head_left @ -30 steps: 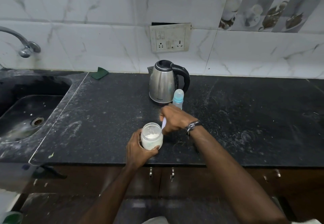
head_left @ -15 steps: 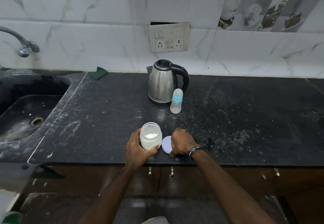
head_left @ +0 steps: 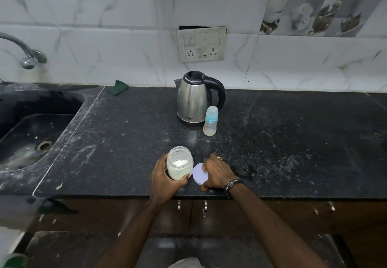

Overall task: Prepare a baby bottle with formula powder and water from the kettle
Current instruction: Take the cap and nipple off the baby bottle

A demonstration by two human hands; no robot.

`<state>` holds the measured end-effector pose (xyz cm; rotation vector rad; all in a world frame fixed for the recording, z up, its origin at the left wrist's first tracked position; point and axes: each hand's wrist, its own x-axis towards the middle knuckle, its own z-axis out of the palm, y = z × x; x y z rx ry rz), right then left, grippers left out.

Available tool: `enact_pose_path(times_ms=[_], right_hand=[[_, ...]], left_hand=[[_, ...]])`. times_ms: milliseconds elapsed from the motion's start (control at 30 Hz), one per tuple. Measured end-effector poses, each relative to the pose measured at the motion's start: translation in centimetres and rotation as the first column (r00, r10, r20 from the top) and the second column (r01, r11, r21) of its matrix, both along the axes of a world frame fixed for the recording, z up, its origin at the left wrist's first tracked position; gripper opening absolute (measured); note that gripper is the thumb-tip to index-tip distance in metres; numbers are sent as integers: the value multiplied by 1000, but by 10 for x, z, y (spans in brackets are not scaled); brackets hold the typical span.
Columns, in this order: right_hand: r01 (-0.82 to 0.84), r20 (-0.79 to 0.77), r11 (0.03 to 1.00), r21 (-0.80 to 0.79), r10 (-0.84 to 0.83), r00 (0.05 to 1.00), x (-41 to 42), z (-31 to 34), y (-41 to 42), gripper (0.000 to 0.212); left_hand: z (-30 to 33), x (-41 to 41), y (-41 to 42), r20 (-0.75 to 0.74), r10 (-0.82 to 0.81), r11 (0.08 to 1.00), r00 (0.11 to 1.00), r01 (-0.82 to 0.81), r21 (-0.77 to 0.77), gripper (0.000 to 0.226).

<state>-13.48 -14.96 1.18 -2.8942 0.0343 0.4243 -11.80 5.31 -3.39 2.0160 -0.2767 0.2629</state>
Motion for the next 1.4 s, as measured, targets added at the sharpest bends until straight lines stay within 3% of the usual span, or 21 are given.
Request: enact_pose_path(times_ms=[167, 300, 467, 633, 767, 933, 1200, 1400], right_hand=[[36, -17, 992, 124, -34, 999, 6, -1, -6, 92], [152, -11, 964, 218, -153, 988, 21, 11, -12, 88], [318, 204, 896, 311, -389, 898, 56, 41, -27, 62], [377, 368, 877, 297, -469, 803, 97, 72, -47, 65], [364, 274, 907, 211, -412, 869, 121, 81, -63, 76], [256, 188, 943, 213, -296, 936, 133, 79, -69, 84], [221, 217, 954, 201, -263, 940, 135, 74, -60, 50], [201, 229, 964, 177, -238, 944, 120, 78, -62, 44]], left_hand=[[3, -2, -1, -8, 1, 1000, 1000, -1, -6, 79], [2, -3, -2, -35, 0, 1000, 999, -1, -15, 82], [5, -4, 0, -33, -3, 1000, 999, 3, -3, 83], [5, -3, 0, -47, 0, 1000, 999, 0, 9, 86], [4, -3, 0, -52, -5, 1000, 999, 5, 14, 86], [4, -4, 0, -69, -10, 1000, 998, 10, 3, 87], [5, -5, -1, -83, -5, 1000, 997, 7, 24, 88], [3, -6, -2, -75, 16, 999, 997, -12, 44, 86]])
